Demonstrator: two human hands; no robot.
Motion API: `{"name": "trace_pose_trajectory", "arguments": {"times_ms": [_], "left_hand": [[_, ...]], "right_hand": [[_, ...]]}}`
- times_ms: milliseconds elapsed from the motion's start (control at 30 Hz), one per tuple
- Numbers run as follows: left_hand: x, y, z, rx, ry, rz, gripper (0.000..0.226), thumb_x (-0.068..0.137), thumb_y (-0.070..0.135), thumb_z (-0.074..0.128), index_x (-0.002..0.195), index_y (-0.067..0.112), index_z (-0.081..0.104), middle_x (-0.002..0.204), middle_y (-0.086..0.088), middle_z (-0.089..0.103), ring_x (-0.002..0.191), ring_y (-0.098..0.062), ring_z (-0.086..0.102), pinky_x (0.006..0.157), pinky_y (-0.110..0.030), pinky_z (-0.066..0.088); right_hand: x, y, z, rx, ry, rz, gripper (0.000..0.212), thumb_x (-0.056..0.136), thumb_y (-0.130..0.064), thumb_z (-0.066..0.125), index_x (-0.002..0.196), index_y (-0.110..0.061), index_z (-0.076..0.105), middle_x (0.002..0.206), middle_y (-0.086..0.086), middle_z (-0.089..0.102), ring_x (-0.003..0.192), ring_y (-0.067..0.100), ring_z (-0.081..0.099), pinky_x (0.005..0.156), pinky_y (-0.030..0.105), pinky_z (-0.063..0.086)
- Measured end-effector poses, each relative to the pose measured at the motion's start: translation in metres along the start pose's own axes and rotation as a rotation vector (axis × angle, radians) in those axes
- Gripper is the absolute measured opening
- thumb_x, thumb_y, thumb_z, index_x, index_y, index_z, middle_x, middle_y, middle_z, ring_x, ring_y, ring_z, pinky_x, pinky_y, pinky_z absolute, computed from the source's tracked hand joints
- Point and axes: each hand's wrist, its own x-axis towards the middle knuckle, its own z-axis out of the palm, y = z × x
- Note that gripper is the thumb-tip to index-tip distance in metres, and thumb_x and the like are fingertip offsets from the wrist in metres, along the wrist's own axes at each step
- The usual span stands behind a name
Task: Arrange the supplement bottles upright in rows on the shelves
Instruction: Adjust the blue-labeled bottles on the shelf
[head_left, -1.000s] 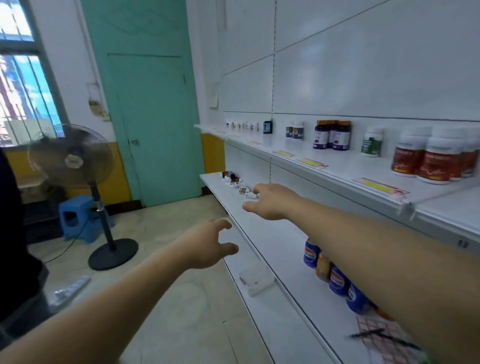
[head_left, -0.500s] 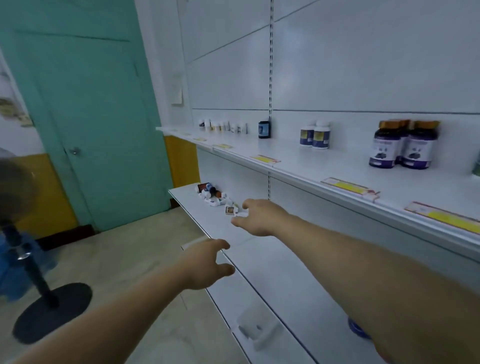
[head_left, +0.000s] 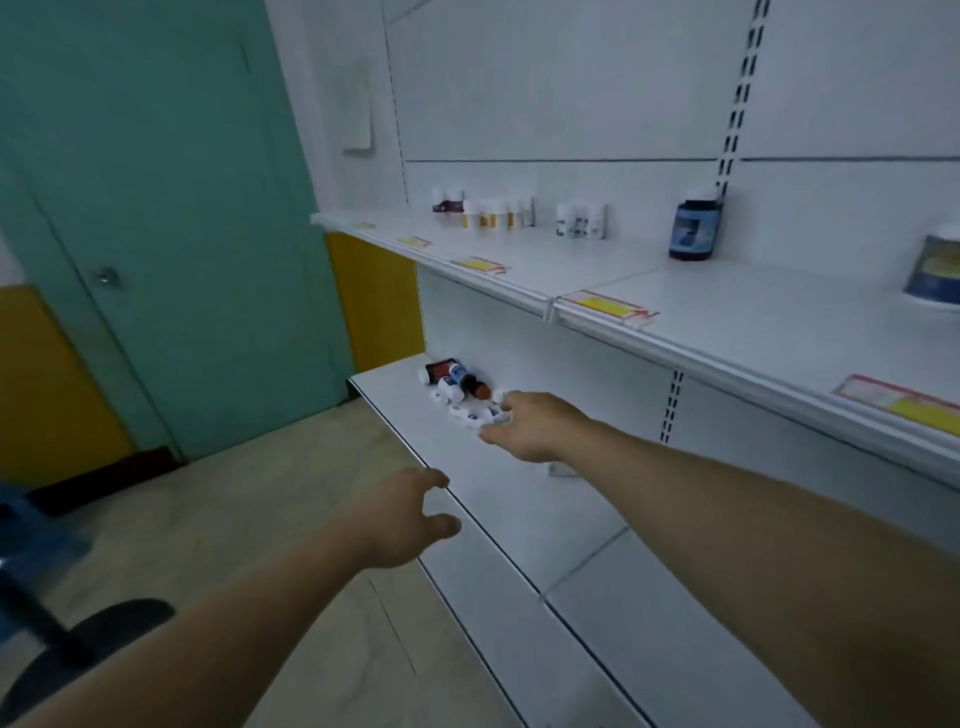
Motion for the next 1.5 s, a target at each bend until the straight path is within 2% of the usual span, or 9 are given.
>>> {"name": "trace_pose_trajectory", "arguments": {"times_ms": [300, 467, 667, 800, 1000, 1133, 1233, 1300, 1500], "left_hand": [[0.164, -0.149, -0.080, 0.055, -0.126, 0.124, 0.062, 0.084, 0.053, 0.058, 0.139, 0.031, 0.038, 0.147, 0.002, 0.038, 0.128, -0.017, 0.041, 0.104, -0.031, 0.037], [0.252, -0.199, -0.115, 0.051, -0.194, 0.187, 0.058, 0.086, 0.051, 0.057, 0.137, 0.032, 0.039, 0.145, 0.002, 0.038, 0.123, -0.016, 0.046, 0.091, -0.023, 0.035], [0.385, -0.245, -0.124, 0.083, -0.275, 0.217, 0.059, 0.087, 0.048, 0.058, 0.138, 0.028, 0.038, 0.147, -0.001, 0.035, 0.125, -0.020, 0.044, 0.102, -0.031, 0.039], [0.476, -0.275, -0.121, 0.135, -0.316, 0.248, 0.060, 0.087, 0.049, 0.058, 0.139, 0.028, 0.037, 0.149, 0.000, 0.034, 0.129, -0.018, 0.040, 0.101, -0.029, 0.036], [0.587, -0.297, -0.110, 0.166, -0.397, 0.340, 0.066, 0.086, 0.050, 0.058, 0.142, 0.025, 0.034, 0.149, -0.001, 0.033, 0.131, -0.018, 0.038, 0.105, -0.029, 0.031], [0.651, -0.296, -0.085, 0.177, -0.452, 0.455, 0.070, 0.086, 0.047, 0.060, 0.144, 0.022, 0.032, 0.149, -0.002, 0.034, 0.131, -0.019, 0.038, 0.104, -0.027, 0.031], [0.691, -0.295, -0.057, 0.178, -0.494, 0.552, 0.067, 0.087, 0.044, 0.060, 0.143, 0.019, 0.034, 0.145, -0.002, 0.039, 0.125, -0.018, 0.044, 0.097, -0.022, 0.034], [0.710, -0.298, -0.036, 0.207, -0.526, 0.616, 0.066, 0.089, 0.043, 0.058, 0.144, 0.017, 0.032, 0.145, -0.003, 0.039, 0.125, -0.019, 0.044, 0.099, -0.024, 0.034], [0.746, -0.282, 0.012, 0.214, -0.445, 0.893, 0.036, 0.093, 0.023, 0.053, 0.128, 0.014, 0.046, 0.130, -0.004, 0.049, 0.118, -0.020, 0.048, 0.096, -0.022, 0.034]], "right_hand": [[0.193, -0.085, 0.047, 0.034, 0.040, 0.147, 0.062, 0.088, -0.060, 0.046, 0.135, -0.020, 0.044, 0.131, 0.008, 0.052, 0.110, 0.026, 0.053, 0.079, 0.029, 0.037], [0.275, -0.097, 0.057, 0.037, 0.033, 0.204, 0.059, 0.085, -0.061, 0.046, 0.129, -0.022, 0.049, 0.119, 0.005, 0.059, 0.092, 0.022, 0.055, 0.068, 0.028, 0.038], [0.393, -0.076, 0.082, 0.039, 0.046, 0.312, 0.051, 0.086, -0.056, 0.051, 0.117, -0.015, 0.050, 0.102, 0.004, 0.058, 0.084, 0.020, 0.052, 0.059, 0.029, 0.034], [0.471, -0.047, 0.108, 0.120, 0.048, 0.400, 0.047, 0.086, -0.052, 0.052, 0.112, -0.014, 0.050, 0.108, 0.007, 0.058, 0.087, 0.022, 0.050, 0.063, 0.030, 0.034], [0.545, -0.015, 0.146, 0.166, 0.022, 0.552, 0.054, 0.087, -0.047, 0.057, 0.125, -0.010, 0.046, 0.121, 0.011, 0.057, 0.103, 0.026, 0.054, 0.075, 0.028, 0.036], [0.584, -0.001, 0.166, 0.153, 0.100, 0.631, 0.047, 0.090, -0.037, 0.055, 0.125, -0.008, 0.045, 0.123, 0.014, 0.055, 0.105, 0.029, 0.054, 0.079, 0.030, 0.040], [0.606, 0.006, 0.189, 0.082, 0.123, 0.659, 0.051, 0.094, -0.033, 0.051, 0.137, -0.010, 0.034, 0.134, 0.014, 0.047, 0.117, 0.032, 0.048, 0.095, 0.037, 0.040], [0.612, 0.009, 0.206, 0.041, 0.100, 0.706, 0.058, 0.094, -0.034, 0.049, 0.143, -0.014, 0.026, 0.138, 0.011, 0.043, 0.120, 0.033, 0.044, 0.097, 0.040, 0.040], [0.605, 0.026, 0.228, -0.115, 0.177, 0.866, 0.044, 0.094, -0.034, 0.048, 0.131, -0.011, 0.042, 0.127, 0.012, 0.047, 0.115, 0.031, 0.044, 0.091, 0.038, 0.039]]}}
